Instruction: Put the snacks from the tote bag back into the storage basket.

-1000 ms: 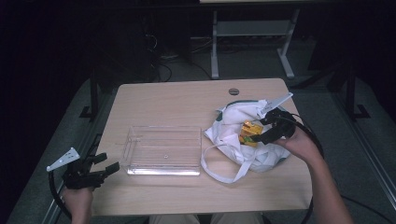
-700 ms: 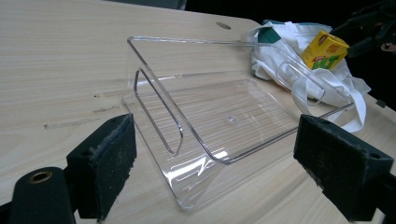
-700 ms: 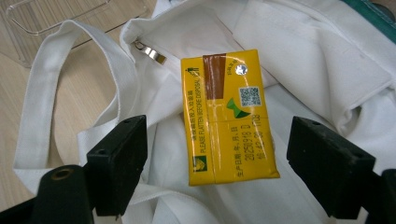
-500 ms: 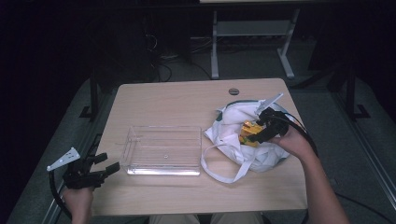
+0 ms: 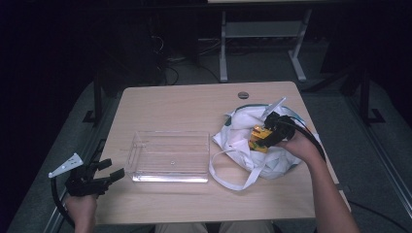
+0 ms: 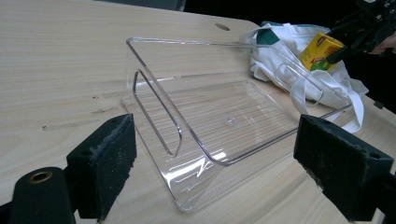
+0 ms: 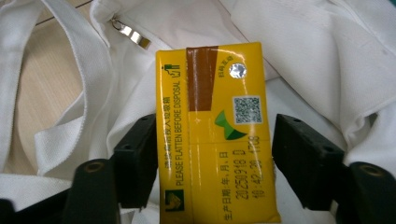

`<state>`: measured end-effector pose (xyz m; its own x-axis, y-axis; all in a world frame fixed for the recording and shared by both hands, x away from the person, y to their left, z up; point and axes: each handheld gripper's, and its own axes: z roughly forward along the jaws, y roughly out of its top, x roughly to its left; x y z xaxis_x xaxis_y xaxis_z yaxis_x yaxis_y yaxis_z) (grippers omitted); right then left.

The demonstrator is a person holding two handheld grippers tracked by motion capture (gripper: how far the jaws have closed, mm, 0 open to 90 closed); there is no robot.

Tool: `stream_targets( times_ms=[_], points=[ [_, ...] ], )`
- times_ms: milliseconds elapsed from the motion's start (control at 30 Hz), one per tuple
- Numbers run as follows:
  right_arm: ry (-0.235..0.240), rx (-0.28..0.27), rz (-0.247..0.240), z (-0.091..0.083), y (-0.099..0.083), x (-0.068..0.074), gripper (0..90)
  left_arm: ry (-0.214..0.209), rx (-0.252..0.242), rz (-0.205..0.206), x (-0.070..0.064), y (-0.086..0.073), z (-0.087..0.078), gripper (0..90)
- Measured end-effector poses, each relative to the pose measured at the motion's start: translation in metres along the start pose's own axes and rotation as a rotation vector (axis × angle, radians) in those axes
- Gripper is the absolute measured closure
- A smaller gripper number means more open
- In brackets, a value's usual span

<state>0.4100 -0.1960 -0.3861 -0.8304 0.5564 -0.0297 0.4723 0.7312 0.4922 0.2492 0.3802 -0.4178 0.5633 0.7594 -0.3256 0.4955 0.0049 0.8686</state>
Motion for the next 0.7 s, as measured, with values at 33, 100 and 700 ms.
stream_targets(
  times_ms=[33, 100, 700],
  points=[
    [-0.001, 0.001, -0.002, 0.0004, 0.0003, 0.0003, 36.6, 0.0, 0.0, 0.0, -0.0001, 0.0, -0.0001, 12.7],
    [-0.004, 0.002, -0.006, 0.0011, 0.0007, 0.0004, 37.7, 0.001, -0.001, 0.0, -0.0001, 0.0, -0.0001, 12.7],
    [-0.008, 0.005, -0.04, 0.0009, 0.0012, 0.0005, 49.3, 0.004, -0.006, -0.001, -0.0007, -0.0001, 0.0002, 12.7]
  ],
)
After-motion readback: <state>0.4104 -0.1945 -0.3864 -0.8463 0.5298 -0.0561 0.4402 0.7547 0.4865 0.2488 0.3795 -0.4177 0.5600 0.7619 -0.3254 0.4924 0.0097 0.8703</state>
